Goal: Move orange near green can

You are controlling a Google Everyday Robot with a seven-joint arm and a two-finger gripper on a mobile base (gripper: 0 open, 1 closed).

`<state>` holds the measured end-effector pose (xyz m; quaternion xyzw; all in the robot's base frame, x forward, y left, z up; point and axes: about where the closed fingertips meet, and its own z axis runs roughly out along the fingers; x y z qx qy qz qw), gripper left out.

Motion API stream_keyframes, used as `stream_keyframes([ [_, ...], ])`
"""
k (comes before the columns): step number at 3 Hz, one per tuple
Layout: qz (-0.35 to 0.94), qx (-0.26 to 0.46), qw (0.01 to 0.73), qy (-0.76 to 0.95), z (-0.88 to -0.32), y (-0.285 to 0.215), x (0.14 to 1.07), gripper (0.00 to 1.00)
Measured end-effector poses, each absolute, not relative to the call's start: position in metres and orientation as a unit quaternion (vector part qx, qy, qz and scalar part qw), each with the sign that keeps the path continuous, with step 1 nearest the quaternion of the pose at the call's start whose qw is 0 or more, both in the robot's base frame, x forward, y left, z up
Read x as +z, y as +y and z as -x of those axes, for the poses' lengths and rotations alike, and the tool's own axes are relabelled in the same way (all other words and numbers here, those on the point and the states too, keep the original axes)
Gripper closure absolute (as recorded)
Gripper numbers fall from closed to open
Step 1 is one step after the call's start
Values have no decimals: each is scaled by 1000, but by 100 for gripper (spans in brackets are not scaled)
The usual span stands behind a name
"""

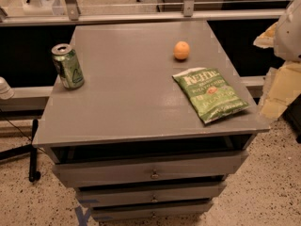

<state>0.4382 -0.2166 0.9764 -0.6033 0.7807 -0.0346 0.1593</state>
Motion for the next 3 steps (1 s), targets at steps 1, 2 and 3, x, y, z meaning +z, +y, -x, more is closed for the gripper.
stream_keyframes([
  [1, 603, -35, 159, 781, -438, -217, 976, 0],
  [2, 596, -35, 192, 779, -455, -215, 976, 0],
  [3, 575, -19, 254, 778, -506, -197, 970, 0],
])
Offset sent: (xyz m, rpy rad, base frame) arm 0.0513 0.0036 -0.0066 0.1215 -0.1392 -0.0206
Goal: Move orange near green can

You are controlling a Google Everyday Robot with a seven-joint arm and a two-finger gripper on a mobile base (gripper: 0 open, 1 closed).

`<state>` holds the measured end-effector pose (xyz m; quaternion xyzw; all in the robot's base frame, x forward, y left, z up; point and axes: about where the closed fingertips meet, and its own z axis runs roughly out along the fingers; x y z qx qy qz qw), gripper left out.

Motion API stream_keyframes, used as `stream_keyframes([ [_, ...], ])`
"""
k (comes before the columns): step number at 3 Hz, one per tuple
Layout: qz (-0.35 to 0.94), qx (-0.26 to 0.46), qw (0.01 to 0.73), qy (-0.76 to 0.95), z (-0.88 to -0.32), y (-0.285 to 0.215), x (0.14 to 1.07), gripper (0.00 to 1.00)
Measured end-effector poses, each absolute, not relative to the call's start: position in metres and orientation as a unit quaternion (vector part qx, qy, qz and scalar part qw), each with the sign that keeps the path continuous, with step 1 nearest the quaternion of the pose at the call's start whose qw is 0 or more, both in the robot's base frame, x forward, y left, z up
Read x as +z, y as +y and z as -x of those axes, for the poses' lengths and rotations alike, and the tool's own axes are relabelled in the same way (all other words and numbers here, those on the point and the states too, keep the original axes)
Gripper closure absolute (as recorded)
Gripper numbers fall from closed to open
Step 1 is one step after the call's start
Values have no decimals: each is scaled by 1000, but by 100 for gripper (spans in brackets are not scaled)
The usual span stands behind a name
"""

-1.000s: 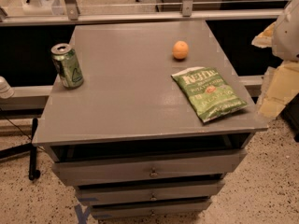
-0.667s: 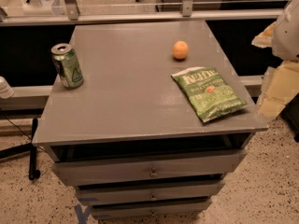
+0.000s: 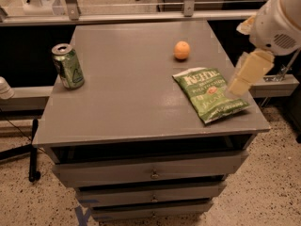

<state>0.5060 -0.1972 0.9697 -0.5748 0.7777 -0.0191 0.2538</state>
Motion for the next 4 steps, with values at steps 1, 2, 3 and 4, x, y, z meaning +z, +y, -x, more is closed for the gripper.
stream_keyframes([
  [1, 541, 8, 314, 780, -565, -170, 959, 0],
  [2, 498, 22, 355, 791, -615, -141, 941, 0],
  [3, 458, 36, 379, 803, -659, -122, 921, 0],
  [4, 417, 63, 391, 818, -700, -114, 899, 0],
])
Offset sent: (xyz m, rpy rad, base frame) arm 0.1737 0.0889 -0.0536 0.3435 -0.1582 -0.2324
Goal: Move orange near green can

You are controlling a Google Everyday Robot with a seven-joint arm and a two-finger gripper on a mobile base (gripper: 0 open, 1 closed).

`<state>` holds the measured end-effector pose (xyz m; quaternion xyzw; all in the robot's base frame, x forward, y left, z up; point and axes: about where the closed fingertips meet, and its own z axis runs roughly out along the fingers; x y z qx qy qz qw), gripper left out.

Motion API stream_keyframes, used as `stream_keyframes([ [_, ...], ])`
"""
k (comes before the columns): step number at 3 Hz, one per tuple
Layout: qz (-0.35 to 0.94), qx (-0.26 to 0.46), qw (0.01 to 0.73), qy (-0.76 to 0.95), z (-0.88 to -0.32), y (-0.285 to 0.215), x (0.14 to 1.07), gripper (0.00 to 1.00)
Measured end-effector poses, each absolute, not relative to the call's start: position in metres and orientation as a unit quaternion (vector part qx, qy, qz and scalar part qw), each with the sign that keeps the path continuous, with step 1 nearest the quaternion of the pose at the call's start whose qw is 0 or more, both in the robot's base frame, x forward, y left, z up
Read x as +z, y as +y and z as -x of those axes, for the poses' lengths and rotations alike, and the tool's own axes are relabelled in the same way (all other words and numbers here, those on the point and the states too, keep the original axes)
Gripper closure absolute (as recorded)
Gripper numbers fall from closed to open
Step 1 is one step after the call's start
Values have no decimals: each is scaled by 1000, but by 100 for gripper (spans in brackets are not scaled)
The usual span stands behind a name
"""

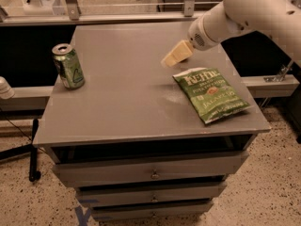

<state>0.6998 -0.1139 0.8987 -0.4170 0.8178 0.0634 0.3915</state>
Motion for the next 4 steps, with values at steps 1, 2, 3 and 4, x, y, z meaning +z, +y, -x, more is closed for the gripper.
stream_keyframes([
  [1, 396, 82, 398, 824, -731, -105, 884, 0],
  [2, 384, 91, 401, 827, -757, -104, 874, 0],
  [3, 380, 97, 403, 827, -769, -109, 865, 17],
  [4, 384, 90, 400, 827, -772, -120, 858, 41],
])
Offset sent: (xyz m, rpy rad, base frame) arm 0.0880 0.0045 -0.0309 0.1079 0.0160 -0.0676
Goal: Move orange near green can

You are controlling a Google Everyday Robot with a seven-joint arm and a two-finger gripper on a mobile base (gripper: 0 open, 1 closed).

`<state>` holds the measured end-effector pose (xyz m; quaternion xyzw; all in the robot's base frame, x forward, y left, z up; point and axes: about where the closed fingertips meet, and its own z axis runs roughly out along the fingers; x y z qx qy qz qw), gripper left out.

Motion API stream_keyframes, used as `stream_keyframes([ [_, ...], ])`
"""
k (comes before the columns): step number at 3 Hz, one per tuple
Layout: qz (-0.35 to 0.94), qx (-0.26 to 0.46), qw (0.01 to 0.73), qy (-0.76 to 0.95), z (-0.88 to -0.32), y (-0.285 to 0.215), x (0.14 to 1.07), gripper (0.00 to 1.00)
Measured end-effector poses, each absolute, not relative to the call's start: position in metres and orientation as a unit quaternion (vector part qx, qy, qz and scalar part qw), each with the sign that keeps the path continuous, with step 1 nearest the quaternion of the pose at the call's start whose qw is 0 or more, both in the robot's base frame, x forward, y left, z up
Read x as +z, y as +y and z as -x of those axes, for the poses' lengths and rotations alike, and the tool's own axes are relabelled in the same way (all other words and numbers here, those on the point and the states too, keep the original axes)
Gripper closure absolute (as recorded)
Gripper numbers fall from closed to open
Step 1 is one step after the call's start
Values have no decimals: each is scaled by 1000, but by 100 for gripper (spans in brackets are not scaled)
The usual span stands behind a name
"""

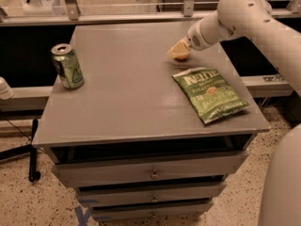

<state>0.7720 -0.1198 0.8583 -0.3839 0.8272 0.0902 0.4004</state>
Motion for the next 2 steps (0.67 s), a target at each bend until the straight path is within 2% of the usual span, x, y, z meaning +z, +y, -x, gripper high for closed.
stream_keyframes([
  [2, 405, 96, 402, 816, -763, -132, 865, 87],
])
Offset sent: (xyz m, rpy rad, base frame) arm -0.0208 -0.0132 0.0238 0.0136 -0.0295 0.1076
